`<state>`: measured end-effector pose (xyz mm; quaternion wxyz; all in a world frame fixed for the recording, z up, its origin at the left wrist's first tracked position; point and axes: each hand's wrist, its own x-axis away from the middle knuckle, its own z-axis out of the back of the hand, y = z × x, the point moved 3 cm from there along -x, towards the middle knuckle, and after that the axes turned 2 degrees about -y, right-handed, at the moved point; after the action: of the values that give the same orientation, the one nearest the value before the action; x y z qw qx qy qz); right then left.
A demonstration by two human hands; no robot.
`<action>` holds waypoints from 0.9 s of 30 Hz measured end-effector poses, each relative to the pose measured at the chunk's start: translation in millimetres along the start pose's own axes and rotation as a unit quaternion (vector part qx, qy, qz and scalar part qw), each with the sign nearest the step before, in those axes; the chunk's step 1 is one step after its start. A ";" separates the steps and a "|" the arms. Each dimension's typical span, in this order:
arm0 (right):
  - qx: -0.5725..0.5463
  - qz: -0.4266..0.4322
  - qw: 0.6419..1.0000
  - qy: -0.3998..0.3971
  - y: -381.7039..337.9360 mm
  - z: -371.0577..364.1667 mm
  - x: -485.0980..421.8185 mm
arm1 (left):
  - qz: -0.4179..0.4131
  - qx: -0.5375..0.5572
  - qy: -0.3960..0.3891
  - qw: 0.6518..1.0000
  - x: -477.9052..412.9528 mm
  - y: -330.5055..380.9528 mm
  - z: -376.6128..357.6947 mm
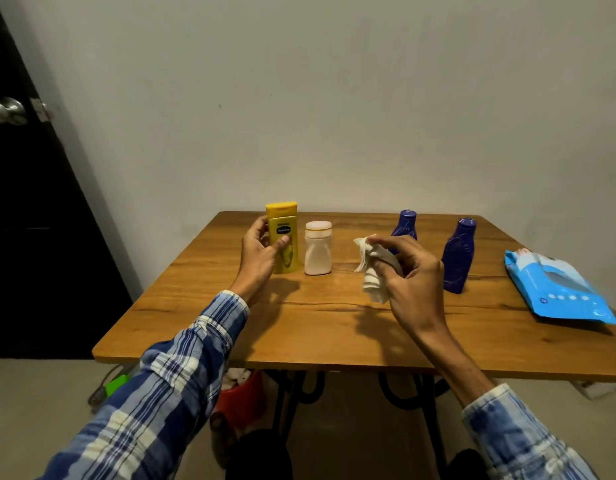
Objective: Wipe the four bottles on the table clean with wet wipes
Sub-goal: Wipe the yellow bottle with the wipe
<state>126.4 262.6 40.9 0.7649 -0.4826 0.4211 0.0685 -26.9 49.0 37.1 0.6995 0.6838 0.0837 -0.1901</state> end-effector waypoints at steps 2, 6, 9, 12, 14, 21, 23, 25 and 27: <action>-0.002 -0.006 1.000 -0.006 8.4 -4.5 1.0 | 0.009 -0.019 0.006 1.000 -8.5 -10.2 0.5; 0.004 -0.008 1.000 -0.012 22.2 -8.4 1.8 | 0.029 -0.048 0.010 0.998 -20.9 -29.2 1.2; 0.002 -0.009 1.000 -0.015 27.2 -8.9 2.0 | 0.053 -0.045 0.011 0.997 -24.8 -40.5 3.5; -0.001 -0.008 1.000 -0.014 30.0 -9.2 2.6 | 0.074 -0.038 0.021 0.996 -23.3 -47.5 5.5; 0.002 -0.009 1.000 -0.013 32.0 -9.5 3.1 | 0.078 -0.039 0.029 0.996 -20.8 -49.2 6.6; -0.001 -0.011 1.000 -0.013 33.2 -9.7 6.1 | 0.069 -0.071 0.023 0.995 -14.7 -47.4 7.1; -0.002 -0.012 1.000 -0.013 33.1 -9.1 6.7 | 0.065 -0.077 0.020 0.995 -14.0 -48.2 6.4; -0.003 -0.013 1.000 -0.013 33.5 -7.7 7.1 | 0.063 -0.079 0.022 0.995 -13.8 -49.1 5.6; -0.006 -0.016 1.000 -0.012 34.1 -6.2 7.1 | 0.063 -0.079 0.026 0.995 -13.3 -49.0 5.1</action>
<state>109.9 273.4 11.5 0.7684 -0.4929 0.4031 0.0642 -58.5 46.3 -2.9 0.7593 0.6353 0.0736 -0.1206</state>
